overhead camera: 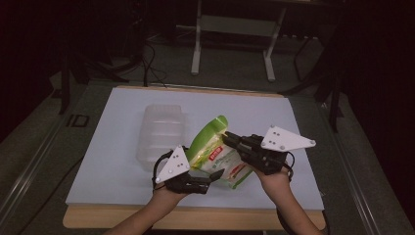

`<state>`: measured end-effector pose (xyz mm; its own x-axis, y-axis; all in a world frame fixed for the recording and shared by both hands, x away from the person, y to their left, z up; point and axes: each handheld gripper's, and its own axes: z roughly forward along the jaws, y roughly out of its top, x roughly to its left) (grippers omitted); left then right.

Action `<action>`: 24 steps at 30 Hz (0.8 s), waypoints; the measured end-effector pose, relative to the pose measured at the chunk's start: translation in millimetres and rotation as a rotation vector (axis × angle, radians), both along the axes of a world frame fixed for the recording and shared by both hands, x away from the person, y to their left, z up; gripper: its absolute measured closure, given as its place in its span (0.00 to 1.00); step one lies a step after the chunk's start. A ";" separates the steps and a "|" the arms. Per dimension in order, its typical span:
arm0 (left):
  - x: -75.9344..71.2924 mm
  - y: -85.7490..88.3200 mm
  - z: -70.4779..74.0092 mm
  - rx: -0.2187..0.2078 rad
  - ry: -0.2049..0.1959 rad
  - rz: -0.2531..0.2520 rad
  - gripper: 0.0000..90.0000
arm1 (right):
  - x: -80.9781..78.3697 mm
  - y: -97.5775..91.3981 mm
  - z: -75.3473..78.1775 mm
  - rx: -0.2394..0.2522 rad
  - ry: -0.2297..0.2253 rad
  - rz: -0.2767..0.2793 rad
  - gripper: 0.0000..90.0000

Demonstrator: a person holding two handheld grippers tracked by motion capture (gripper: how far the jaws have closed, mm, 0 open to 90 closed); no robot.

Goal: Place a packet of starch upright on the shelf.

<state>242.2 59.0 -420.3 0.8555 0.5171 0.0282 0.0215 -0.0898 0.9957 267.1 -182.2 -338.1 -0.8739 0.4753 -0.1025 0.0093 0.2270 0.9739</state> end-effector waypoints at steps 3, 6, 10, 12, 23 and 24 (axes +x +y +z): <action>-1.9 0.5 -0.2 0.016 -0.016 0.017 0.46 | 0.9 0.4 -4.0 -0.006 0.008 0.001 0.96; -2.4 2.2 0.2 0.021 -0.007 0.008 0.55 | 1.0 0.5 -6.9 -0.008 0.014 0.004 0.96; 1.0 5.2 0.7 0.019 0.024 -0.012 0.72 | 0.2 0.6 -12.0 -0.012 0.020 0.007 0.96; 2.4 6.0 1.7 0.029 0.034 -0.019 0.76 | 0.3 0.8 -13.4 -0.017 0.025 0.003 0.96; 8.5 11.3 14.3 0.081 0.048 -0.058 0.83 | 2.6 -2.2 -16.6 0.007 0.031 0.009 0.95; 8.8 11.9 16.4 0.087 0.045 -0.061 0.83 | 2.4 -2.9 -16.1 0.016 0.029 0.011 0.95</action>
<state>251.0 70.9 -403.9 0.8865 0.4616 0.0316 0.0579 -0.1783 0.9823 269.5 -185.2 -354.2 -0.8814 0.4673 -0.0694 0.0354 0.2118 0.9767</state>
